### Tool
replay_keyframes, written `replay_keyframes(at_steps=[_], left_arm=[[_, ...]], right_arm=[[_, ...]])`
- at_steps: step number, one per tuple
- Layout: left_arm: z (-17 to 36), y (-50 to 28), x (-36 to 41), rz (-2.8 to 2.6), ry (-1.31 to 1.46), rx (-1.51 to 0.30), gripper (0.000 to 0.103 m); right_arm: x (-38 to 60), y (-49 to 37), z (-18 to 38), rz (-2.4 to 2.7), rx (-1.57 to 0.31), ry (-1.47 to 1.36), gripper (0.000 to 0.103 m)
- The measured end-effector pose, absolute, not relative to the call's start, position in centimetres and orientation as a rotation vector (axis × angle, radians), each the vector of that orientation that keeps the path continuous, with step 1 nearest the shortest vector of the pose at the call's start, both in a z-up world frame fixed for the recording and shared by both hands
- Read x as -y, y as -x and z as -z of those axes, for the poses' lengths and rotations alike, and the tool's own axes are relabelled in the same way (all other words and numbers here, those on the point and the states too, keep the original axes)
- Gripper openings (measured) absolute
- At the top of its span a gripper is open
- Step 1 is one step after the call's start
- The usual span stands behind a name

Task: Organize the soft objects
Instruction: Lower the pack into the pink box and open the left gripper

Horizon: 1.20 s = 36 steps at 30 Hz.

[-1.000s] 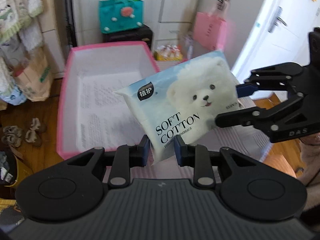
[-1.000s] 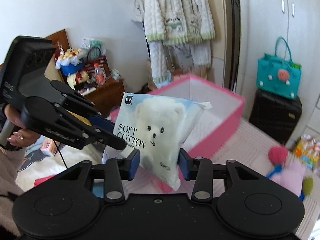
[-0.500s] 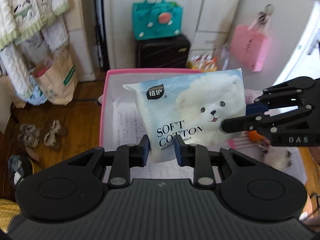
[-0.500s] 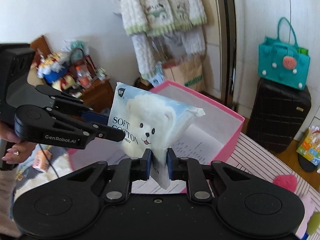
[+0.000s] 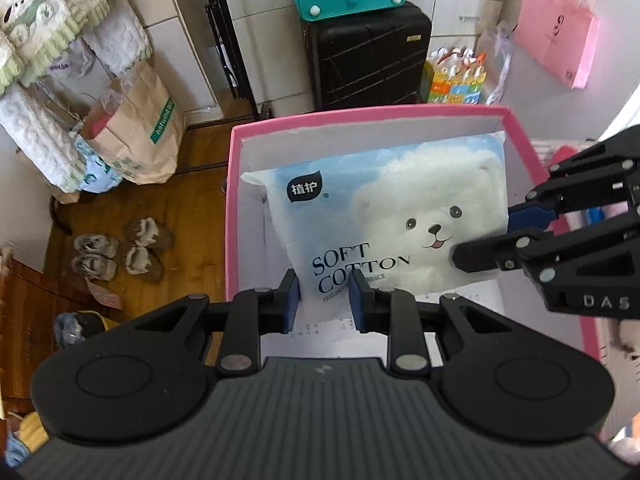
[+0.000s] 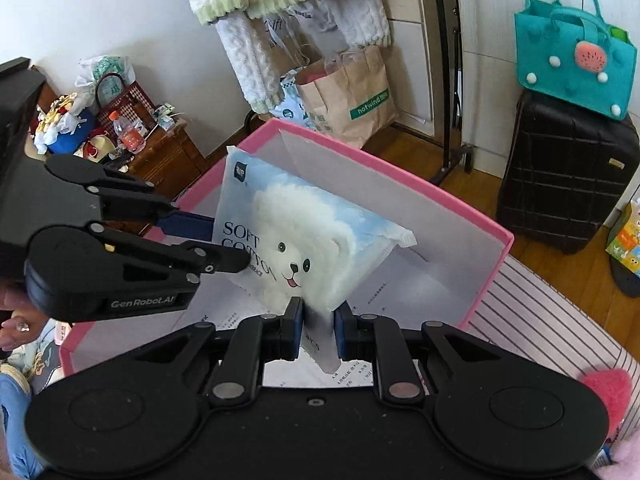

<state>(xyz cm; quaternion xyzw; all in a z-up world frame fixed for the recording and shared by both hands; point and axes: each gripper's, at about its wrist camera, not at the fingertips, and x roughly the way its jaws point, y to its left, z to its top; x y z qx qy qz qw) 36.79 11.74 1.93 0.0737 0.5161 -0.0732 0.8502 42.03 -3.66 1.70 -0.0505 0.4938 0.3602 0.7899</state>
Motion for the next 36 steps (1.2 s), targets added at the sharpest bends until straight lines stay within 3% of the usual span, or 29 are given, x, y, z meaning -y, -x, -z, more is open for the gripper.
replay_keyframes(at_steps=[11,14,26,36], left_arm=[[-1.4,-37.4,-10.0,0.169,-0.221,-1.082,0.021],[-1.9,-36.9,-10.3,0.158,-0.217,-1.067,0.021],[-5.4,-32.1,-10.4,0.164,-0.187,-1.039,0.024],[-8.7,-25.8,-9.1,0.212,-0.238,-0.976,0.027]], right_arm=[[2.5,-42.3,-0.4,-0.813,-1.062,0.147,0.02],[2.5,-41.5,-0.9,-0.791,-1.018,0.202,0.026],[4.8,-37.1,-6.4,-0.777,-0.93,0.227,0.035],[7.4,-31.7,-9.8,-0.771,-0.866,0.235,0.036]])
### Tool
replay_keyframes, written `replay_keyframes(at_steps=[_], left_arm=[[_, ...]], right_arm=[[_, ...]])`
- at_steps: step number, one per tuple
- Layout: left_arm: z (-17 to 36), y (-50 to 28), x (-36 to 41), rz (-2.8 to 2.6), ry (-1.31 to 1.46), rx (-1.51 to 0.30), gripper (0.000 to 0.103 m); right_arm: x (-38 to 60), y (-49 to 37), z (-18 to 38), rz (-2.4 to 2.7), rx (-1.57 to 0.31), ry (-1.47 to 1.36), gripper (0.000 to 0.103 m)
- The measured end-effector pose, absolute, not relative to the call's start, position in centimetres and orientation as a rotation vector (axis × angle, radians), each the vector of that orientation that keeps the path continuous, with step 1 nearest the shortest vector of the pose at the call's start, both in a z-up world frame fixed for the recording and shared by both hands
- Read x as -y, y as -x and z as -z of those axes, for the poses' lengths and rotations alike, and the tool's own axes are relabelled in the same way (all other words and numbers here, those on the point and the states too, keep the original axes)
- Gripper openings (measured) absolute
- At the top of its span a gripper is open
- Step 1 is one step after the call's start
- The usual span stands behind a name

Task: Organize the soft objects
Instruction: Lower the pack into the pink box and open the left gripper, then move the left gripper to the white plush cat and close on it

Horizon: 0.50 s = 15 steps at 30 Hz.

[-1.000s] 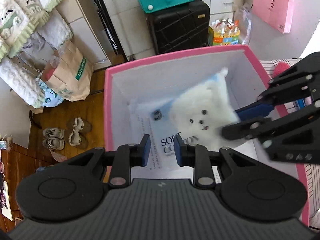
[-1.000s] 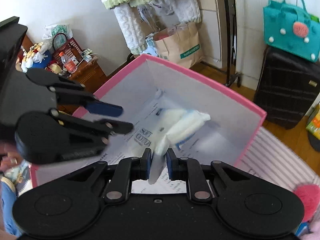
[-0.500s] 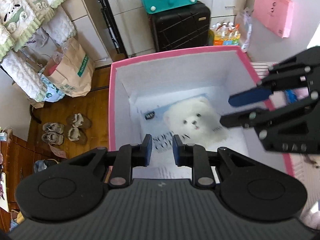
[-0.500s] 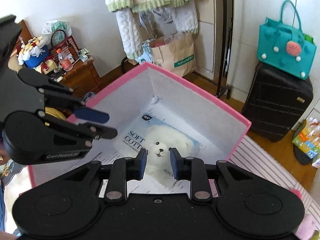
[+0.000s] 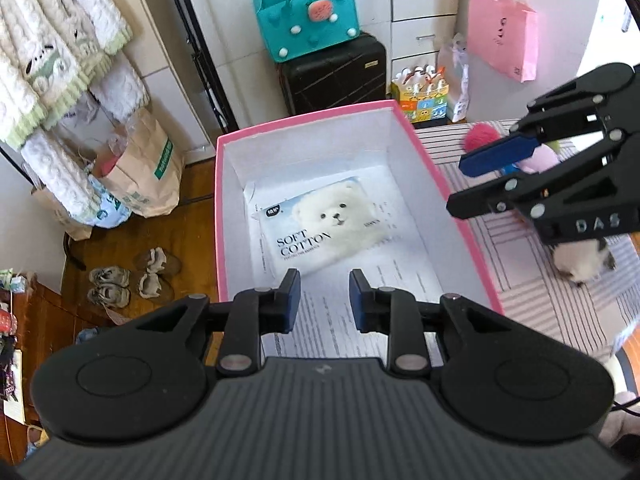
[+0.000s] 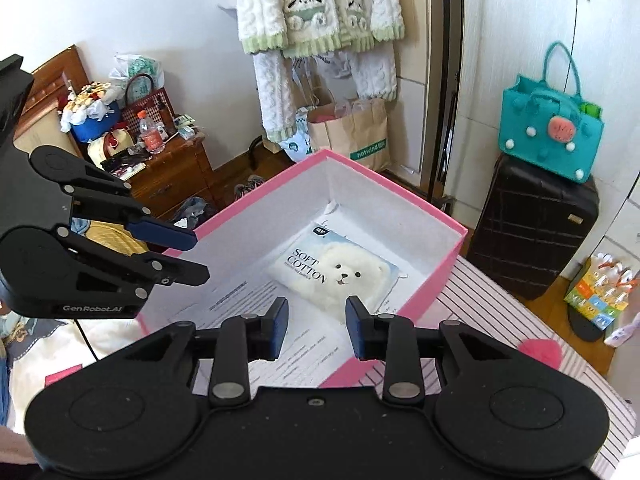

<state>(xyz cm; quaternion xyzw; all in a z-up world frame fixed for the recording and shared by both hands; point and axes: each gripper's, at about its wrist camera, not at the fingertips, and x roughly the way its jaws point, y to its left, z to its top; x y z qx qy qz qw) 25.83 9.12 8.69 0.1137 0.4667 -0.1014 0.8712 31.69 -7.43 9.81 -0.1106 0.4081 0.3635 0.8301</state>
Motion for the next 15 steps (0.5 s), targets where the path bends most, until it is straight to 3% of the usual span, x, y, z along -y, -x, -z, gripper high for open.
replay_keyframes(at_steps=[8,15], left_arm=[[-10.6,-21.1,-8.0,0.25,-0.271,-0.918,0.037],[-11.5,-16.8,-6.3,0.268,-0.319,-0.825,0.054]], right_arm=[[9.9,-26.8,-12.4,-0.798,-0.801,0.223,0.041],[12.0,-22.3,-13.5,-0.799,-0.743,0.264,0.047]])
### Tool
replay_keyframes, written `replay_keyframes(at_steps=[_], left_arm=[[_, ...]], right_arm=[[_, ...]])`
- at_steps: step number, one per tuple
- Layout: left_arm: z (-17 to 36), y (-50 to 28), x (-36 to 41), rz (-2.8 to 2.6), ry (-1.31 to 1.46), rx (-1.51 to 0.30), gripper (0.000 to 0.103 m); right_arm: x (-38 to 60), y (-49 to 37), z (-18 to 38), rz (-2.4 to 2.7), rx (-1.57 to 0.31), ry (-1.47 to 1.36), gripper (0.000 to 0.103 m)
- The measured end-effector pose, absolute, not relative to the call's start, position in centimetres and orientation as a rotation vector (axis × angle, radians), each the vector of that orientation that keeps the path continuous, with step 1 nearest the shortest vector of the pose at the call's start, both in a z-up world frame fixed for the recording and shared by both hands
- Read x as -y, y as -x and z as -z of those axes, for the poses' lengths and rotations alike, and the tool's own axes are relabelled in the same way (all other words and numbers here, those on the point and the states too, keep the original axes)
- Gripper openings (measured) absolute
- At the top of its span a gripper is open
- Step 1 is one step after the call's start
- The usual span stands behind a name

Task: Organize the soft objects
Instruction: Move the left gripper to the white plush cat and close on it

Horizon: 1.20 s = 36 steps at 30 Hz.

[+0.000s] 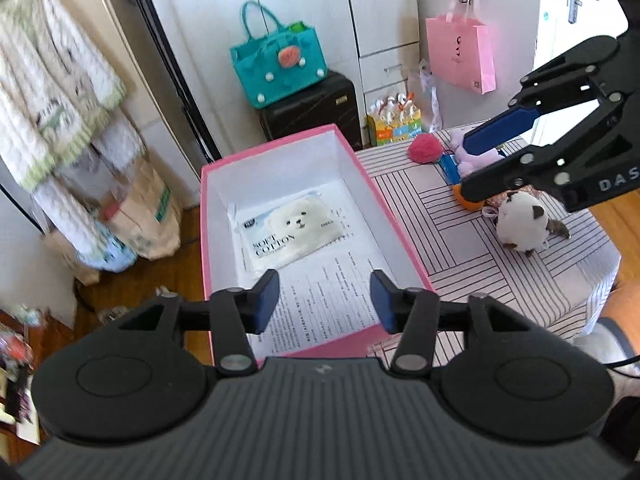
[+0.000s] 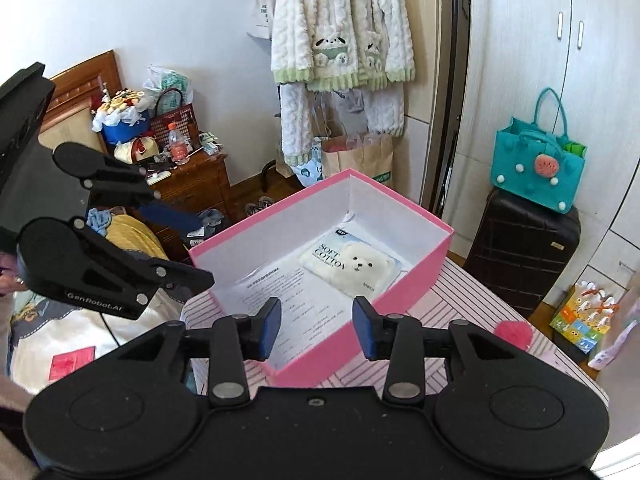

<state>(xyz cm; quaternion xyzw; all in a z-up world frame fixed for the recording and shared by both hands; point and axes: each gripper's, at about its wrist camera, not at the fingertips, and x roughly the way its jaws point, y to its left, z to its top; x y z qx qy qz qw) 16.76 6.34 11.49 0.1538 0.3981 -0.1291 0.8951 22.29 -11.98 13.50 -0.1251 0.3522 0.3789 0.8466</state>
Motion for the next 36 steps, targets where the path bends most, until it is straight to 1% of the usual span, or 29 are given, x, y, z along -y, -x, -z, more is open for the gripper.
replay_keyframes(at_steps=[3,6,13,19,23,28,32,36], left_arm=[[-11.5,-15.3,-5.3,0.272,-0.357,-0.803,0.058],[-11.5,-14.2,-4.4,0.3,-0.391,-0.803,0.062],[-11.4,-11.5,-2.2,0.356,-0.442,-0.795,0.068],[-10.1,-9.0,0.5,0.441,-0.457,-0.811,0.068],[-8.9,-7.7,2.2,0.506,-0.473,-0.816,0.07],[-7.1,-7.9,3.6,0.56,-0.449,-0.824,0.07],[-5.4,-9.3,4.0,0.563,-0.375,-0.788,0.07],[-3.4,-11.2,4.0,0.604,-0.245,-0.795,0.07]], right_arm=[[13.0,-20.8,-13.4,-0.795,-0.743,0.277,0.05],[14.0,-19.1,-12.8,-0.764,-0.751,0.292,0.05],[17.6,-16.1,-10.8,-0.704,-0.767,0.264,0.052],[20.7,-14.7,-7.8,-0.635,-0.837,0.221,0.052],[22.4,-13.6,-6.1,-0.596,-0.837,0.204,0.053],[24.4,-13.0,-3.2,-0.536,-0.781,0.141,0.053],[25.6,-12.8,-0.5,-0.483,-0.722,0.093,0.055],[26.4,-13.3,1.9,-0.423,-0.68,0.056,0.057]])
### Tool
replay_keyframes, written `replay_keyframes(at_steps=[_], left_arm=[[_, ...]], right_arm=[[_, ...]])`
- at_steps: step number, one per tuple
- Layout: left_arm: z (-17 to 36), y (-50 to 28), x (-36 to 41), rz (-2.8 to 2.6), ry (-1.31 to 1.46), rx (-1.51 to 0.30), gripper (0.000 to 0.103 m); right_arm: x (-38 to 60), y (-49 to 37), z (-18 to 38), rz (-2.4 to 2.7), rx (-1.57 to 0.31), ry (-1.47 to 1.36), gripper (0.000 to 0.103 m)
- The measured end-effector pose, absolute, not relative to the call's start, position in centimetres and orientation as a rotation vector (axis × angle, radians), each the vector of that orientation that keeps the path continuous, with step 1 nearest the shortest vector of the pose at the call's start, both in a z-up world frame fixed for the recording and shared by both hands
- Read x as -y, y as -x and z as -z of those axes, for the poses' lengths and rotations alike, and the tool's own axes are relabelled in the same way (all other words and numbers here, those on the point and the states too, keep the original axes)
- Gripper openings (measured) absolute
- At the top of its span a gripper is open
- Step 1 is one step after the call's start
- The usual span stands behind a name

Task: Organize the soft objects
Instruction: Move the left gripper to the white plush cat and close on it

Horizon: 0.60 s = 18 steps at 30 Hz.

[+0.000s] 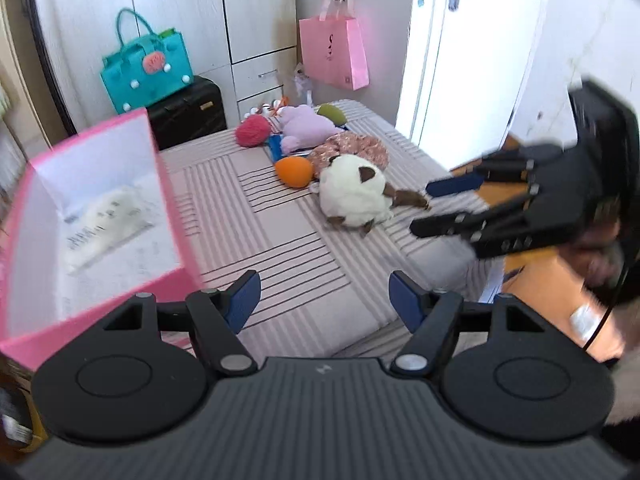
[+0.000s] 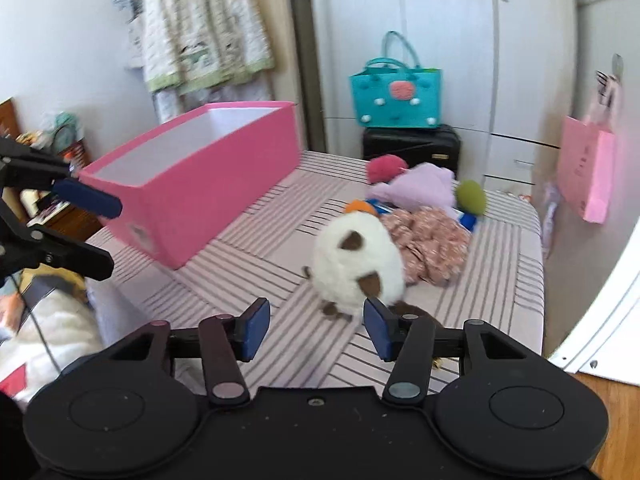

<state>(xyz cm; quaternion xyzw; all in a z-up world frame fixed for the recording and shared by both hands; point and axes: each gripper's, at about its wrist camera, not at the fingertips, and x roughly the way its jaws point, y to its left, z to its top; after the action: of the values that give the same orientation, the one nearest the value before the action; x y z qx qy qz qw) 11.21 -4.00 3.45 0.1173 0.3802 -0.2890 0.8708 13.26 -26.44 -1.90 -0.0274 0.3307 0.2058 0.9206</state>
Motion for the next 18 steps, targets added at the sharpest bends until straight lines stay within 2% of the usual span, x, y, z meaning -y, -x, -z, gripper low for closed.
replay_keyframes(at_steps=[5,10,18], left_arm=[[-1.3,-12.5,4.8,0.628,-0.189,-0.743,0.071],[-0.1,-13.7,6.2,0.632,-0.165,-0.69,0.077],[1.9,-16.9,9.1,0.662,-0.115,-0.701,0.078]], right_arm=[[27.1,-13.9,3.6,-0.392,-0.623,0.066,0.067],[27.2,-15.2,4.8,-0.413,-0.614,0.063,0.068],[28.4,-16.6,6.5,-0.403,-0.564,0.051,0.068]])
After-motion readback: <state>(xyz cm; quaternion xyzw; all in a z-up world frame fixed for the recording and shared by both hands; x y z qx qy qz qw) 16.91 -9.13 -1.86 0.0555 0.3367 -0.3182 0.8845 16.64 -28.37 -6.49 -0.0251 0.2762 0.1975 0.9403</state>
